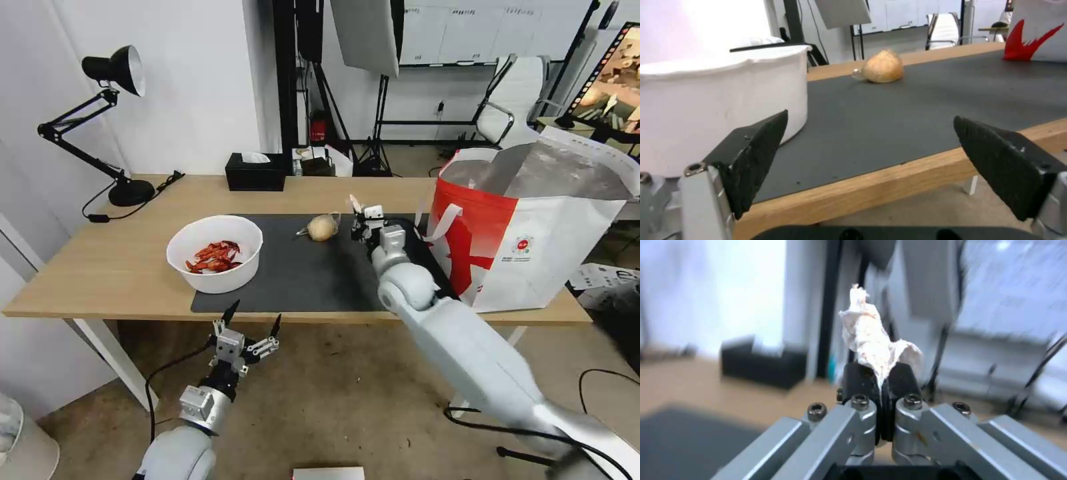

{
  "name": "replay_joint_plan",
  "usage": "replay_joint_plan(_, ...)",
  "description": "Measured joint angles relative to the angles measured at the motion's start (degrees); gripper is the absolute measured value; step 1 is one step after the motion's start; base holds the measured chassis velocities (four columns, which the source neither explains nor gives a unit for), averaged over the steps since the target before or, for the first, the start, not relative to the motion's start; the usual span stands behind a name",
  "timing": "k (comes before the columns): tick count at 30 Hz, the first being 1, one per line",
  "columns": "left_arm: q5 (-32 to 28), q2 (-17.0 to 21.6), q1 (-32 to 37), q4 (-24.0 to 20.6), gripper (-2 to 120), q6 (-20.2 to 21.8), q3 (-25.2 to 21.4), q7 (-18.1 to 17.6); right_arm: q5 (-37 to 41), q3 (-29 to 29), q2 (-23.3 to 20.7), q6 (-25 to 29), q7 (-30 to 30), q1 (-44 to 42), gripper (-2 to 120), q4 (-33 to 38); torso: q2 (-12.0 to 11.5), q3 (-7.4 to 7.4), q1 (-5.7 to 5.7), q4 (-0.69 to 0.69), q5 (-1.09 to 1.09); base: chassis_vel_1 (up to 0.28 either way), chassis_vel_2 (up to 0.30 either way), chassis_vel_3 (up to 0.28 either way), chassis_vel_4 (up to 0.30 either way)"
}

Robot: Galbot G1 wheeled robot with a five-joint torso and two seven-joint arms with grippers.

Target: Pick up the trash from the table and place it into the takeout bag.

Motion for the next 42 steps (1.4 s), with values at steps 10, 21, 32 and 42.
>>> replay_joint_plan(10,0.0,-0.2,0.5,-0.1,100,0.3,0.8,0.0,11.0,6.0,-7.8,-13.7,23.3,6.5,0,4.8,0.0,0.0,0.0,0.0,-0.01,0.0,0.0,0.0,0.0)
replay_joint_plan(21,0.0,0.0,0.4,-0.3,100,0.5,1.0,0.0,24.3,7.0,-11.9,-21.2,30.8,8.8,16,3.4,0.0,0.0,0.0,0.0,0.01,0.0,0.0,0.0,0.0)
replay_joint_plan(32,-0.1,0.4,0.4,-0.9,100,0.6,0.6,0.0,22.6,7.0,-12.6,-21.5,29.1,9.4,56,3.6,0.0,0.0,0.0,0.01,-0.01,0.0,0.0,0.0,0.0)
replay_joint_plan(42,-0.2,0.4,0.2,-1.3,100,0.7,0.6,0.0,20.7,7.6,-14.2,-20.9,25.4,8.6,89,4.9,0.0,0.0,0.0,0.01,-0.01,0.0,0.0,0.0,0.0)
